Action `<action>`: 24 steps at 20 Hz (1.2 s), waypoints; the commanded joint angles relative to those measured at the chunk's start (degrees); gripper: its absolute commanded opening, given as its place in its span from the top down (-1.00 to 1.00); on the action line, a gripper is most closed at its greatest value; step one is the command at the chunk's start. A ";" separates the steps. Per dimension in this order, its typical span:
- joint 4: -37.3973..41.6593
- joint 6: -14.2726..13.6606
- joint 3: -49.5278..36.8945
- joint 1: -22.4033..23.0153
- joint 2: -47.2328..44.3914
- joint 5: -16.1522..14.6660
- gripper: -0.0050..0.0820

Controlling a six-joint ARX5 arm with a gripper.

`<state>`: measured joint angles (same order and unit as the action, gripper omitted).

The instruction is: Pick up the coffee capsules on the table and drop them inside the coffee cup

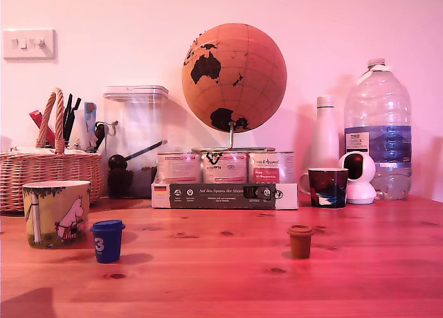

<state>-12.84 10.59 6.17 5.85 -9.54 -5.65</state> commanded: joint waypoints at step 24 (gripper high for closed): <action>1.36 0.13 -1.11 0.17 6.32 -13.46 0.93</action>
<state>-11.90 10.37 5.74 5.89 -2.00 -18.46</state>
